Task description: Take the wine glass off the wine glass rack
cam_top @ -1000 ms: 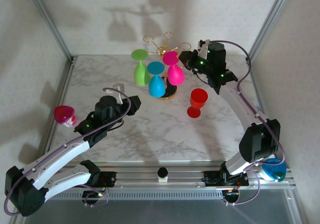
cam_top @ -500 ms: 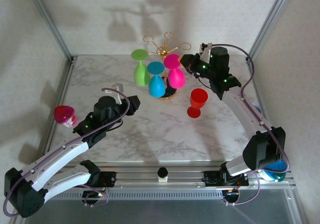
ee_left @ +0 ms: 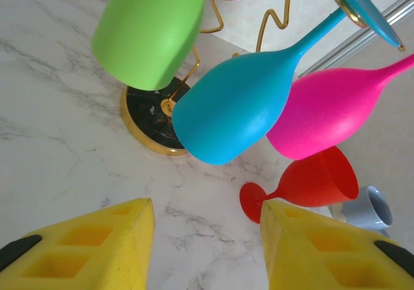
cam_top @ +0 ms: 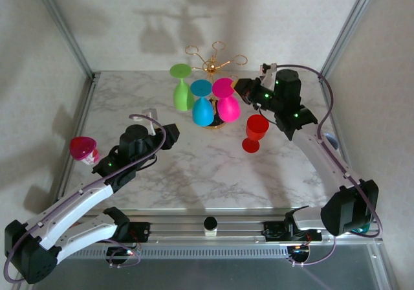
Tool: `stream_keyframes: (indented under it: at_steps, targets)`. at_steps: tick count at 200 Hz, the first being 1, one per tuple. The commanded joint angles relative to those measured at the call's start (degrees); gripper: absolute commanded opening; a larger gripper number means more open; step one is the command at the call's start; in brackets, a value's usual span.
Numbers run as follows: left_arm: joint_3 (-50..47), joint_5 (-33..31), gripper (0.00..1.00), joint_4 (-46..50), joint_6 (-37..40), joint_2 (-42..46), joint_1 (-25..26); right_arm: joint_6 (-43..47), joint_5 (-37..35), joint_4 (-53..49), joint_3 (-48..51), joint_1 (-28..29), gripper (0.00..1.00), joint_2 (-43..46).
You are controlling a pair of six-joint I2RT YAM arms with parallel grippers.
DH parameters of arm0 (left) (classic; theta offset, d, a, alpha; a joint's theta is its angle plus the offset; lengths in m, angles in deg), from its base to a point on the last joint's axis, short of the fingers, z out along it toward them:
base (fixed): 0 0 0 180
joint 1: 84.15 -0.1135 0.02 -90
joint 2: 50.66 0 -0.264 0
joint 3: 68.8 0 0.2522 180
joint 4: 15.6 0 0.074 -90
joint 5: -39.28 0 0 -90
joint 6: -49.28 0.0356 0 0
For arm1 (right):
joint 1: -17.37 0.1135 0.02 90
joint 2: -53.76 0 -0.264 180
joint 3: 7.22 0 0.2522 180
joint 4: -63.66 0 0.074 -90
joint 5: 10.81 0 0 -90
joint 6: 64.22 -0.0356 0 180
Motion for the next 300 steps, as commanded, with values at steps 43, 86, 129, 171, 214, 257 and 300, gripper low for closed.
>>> stream_keyframes:
  at_steps: [43,86,129,171,214,257,300]
  targets:
    - [2.61,0.06,0.5,4.32,1.63,-0.21,-0.7,3.82,0.61,-3.97,3.55,2.79,0.0,7.32]
    - [2.89,2.54,0.51,7.2,0.87,-0.84,-0.86,8.2,-0.87,-6.31,6.04,6.21,0.0,11.22]
    - [4.42,4.64,0.51,11.56,-0.24,-0.99,-0.97,13.25,-2.06,-6.49,8.53,11.65,0.0,11.64]
    - [5.61,4.82,0.51,15.64,-1.18,-0.81,-1.32,17.32,-2.14,-1.85,11.81,16.25,0.0,11.53]
    - [5.84,5.94,0.51,19.68,-2.9,-0.86,-1.54,23.61,-4.77,-1.09,14.38,21.15,0.0,11.71]
    - [5.51,7.84,0.55,23.22,-3.77,-0.98,-1.83,29.59,-9.86,-0.45,18.66,27.29,0.0,10.71]
    - [5.26,9.0,0.56,25.18,-4.83,-0.61,-2.07,36.55,-18.56,3.9,23.68,34.45,0.0,11.4]
